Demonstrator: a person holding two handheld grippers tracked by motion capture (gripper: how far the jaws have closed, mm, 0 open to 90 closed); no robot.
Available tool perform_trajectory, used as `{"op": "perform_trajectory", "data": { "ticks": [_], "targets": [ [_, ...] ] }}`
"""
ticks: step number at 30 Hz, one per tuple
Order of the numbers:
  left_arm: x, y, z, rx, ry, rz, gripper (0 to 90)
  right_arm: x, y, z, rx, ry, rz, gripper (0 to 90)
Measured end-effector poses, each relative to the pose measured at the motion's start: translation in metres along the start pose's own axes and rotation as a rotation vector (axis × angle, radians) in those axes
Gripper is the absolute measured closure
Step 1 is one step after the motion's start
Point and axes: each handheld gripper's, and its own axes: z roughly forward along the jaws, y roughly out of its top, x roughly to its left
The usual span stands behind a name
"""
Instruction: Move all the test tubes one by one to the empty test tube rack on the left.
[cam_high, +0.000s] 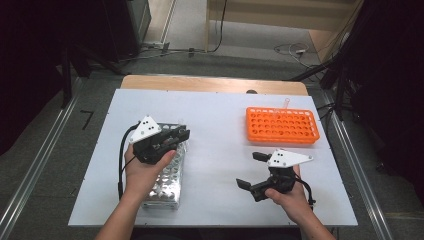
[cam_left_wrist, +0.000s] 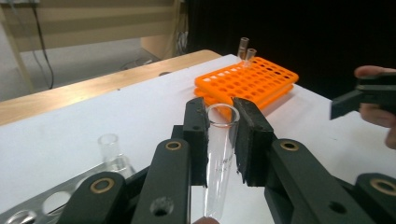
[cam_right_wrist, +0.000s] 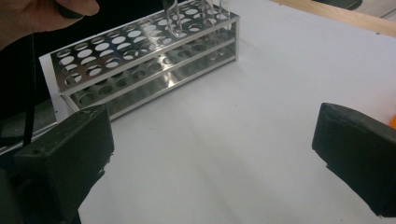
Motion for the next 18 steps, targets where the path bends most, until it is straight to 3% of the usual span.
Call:
{"op": "perform_trajectory", "data": {
  "ticks": [9, 18],
  "targets": [
    [0.018, 0.0, 0.003, -0.016, 0.068, -0.01, 76.1, -0.01, -0.013, -0.013, 0.014, -0.033, 0.018, 0.0],
    [0.023, -0.007, 0.011, -0.019, 0.124, 0.002, 76.1, -0.017, -0.026, -0.027, 0.019, -0.053, 0.035, 0.0]
  ]
}}
